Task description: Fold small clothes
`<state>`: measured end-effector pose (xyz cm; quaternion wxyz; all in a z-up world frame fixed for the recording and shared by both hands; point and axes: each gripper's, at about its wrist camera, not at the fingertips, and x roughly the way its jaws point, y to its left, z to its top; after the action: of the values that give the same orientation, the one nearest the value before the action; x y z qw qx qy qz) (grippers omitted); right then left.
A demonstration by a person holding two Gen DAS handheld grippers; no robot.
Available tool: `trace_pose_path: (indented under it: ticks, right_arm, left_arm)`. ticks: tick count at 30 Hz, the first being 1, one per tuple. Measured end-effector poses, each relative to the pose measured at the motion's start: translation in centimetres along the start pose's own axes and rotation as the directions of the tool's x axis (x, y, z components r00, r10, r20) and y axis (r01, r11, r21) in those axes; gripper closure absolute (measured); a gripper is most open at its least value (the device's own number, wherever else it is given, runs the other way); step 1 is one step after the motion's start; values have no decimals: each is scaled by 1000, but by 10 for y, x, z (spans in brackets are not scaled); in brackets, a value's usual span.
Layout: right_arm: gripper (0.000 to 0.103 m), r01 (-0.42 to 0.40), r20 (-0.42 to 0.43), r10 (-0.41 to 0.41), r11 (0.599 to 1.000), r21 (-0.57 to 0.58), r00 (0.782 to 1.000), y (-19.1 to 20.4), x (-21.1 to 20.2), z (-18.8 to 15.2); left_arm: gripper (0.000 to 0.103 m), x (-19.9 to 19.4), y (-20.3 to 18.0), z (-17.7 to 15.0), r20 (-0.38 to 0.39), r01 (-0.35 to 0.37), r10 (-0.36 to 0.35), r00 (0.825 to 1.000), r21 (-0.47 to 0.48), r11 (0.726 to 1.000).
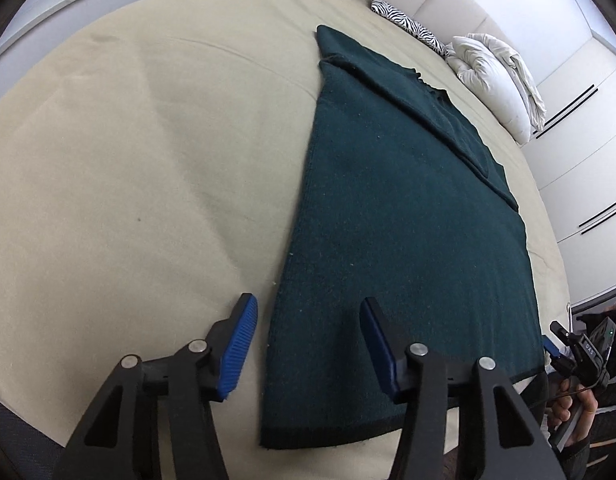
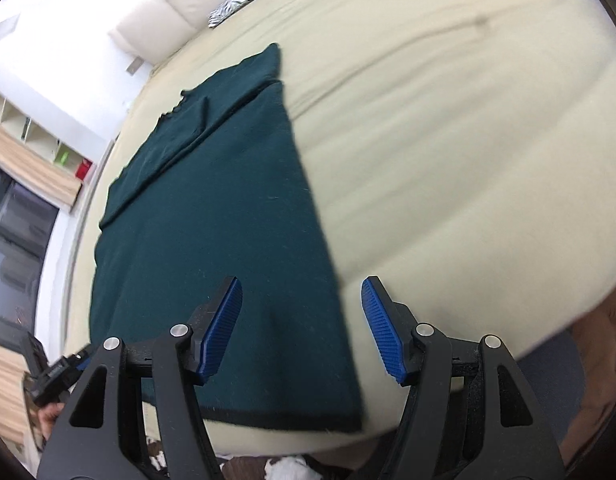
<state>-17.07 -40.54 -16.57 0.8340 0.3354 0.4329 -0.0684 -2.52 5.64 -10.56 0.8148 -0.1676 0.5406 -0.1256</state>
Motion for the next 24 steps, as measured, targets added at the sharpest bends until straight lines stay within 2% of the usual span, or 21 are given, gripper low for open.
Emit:
trace_pose_path:
  ticks: [5, 9, 11, 12, 13, 15, 18, 20, 22, 24]
  right_arm:
    - [42, -24, -29, 25, 999, 37, 999, -10, -7, -4]
    - [42, -45, -117, 47, 999, 21, 992, -7, -1, -11]
    - [42, -54, -133, 56, 998, 18, 990, -6, -1, -15]
    - [42, -63, -139, 65, 998, 24, 988, -6, -1, -17]
    - [42, -76, -146, 81, 996, 39, 986, -8, -1, -18]
    - [44, -81, -153, 88, 996, 46, 984, -6, 0, -21]
    - [62, -61, -172, 66, 998, 36, 983, -8, 4, -23]
    - [82, -50, -178, 56, 998, 36, 982, -10, 5, -23]
    - [95, -54, -183, 62, 997, 47, 981, -13, 5, -23]
    - [96, -57, -171, 64, 997, 45, 983, -14, 0, -23]
  left_arm:
    - [43, 0, -3, -1, -18, 16, -16, 1000, 9, 1000]
    - [46, 0, -8, -6, -35, 14, -12, 999, 47, 999]
    - [57, 1, -9, -7, -43, -5, 7, 999, 64, 998]
    - [70, 1, -7, -7, -44, -21, 23, 999, 62, 998]
    - [83, 0, -3, -7, -49, -21, 23, 999, 51, 998]
    - [94, 0, 4, -7, -68, 12, -10, 998, 23, 1000]
    - [96, -1, 5, -10, -68, 22, -20, 997, 26, 999]
    - [96, -4, 3, -11, -63, 18, -16, 998, 35, 999]
    - [97, -8, 2, -12, -58, 24, -22, 998, 34, 999]
    - [97, -14, 3, -14, -54, 39, -37, 998, 27, 999]
